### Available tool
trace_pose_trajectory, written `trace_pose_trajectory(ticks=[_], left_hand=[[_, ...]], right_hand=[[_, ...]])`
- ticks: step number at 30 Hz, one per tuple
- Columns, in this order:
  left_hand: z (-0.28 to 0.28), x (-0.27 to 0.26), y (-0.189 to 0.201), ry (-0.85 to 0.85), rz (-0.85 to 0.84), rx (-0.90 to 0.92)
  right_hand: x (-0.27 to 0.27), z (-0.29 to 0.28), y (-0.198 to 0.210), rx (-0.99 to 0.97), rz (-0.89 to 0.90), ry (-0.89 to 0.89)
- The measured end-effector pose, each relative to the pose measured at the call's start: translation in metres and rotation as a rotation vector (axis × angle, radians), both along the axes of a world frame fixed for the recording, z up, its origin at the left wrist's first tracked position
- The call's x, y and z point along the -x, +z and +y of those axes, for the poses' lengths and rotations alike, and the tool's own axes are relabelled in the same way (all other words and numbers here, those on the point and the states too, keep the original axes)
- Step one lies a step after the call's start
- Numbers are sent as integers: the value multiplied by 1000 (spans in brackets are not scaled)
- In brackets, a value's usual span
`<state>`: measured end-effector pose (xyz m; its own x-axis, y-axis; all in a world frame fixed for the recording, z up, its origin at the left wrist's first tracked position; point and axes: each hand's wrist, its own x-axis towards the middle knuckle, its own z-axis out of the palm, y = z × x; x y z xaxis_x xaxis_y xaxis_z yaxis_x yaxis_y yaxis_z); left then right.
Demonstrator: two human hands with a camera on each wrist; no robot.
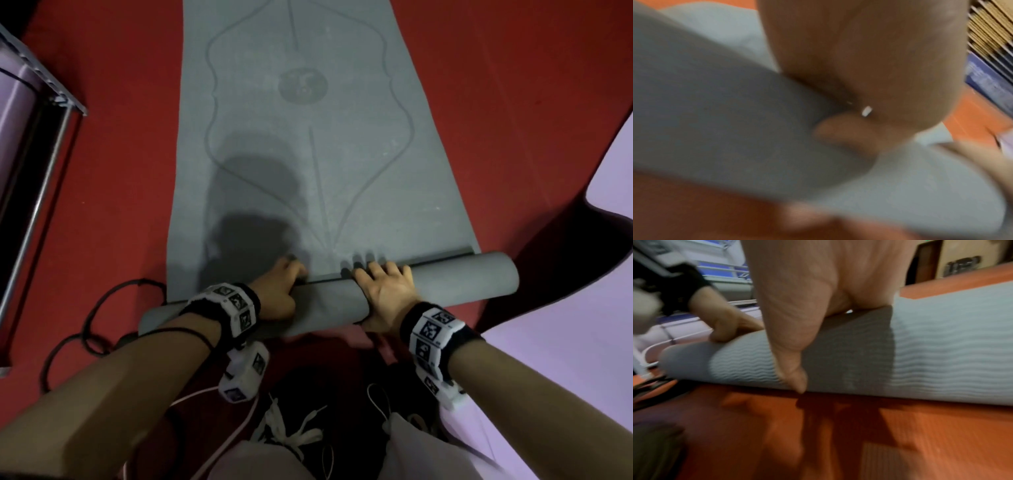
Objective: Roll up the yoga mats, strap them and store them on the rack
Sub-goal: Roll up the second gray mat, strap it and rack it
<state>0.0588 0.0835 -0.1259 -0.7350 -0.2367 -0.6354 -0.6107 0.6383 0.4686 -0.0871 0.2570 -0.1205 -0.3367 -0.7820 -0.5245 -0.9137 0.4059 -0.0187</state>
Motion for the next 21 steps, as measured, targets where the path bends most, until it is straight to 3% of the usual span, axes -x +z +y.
trace_pose_trajectory(ticks=[3, 6, 11, 21], left_hand=[[-2, -17, -1, -157, 382, 317], [11, -40, -2, -223, 462, 498], [40, -58, -17, -301, 192, 596], [15, -19, -3, -320, -5, 564]], right_hand=[[18, -16, 5, -48, -82, 7], [27, -27, 8, -94, -128, -28], [28, -29, 3, -96, -128, -57], [27, -23, 5, -43, -120, -62]])
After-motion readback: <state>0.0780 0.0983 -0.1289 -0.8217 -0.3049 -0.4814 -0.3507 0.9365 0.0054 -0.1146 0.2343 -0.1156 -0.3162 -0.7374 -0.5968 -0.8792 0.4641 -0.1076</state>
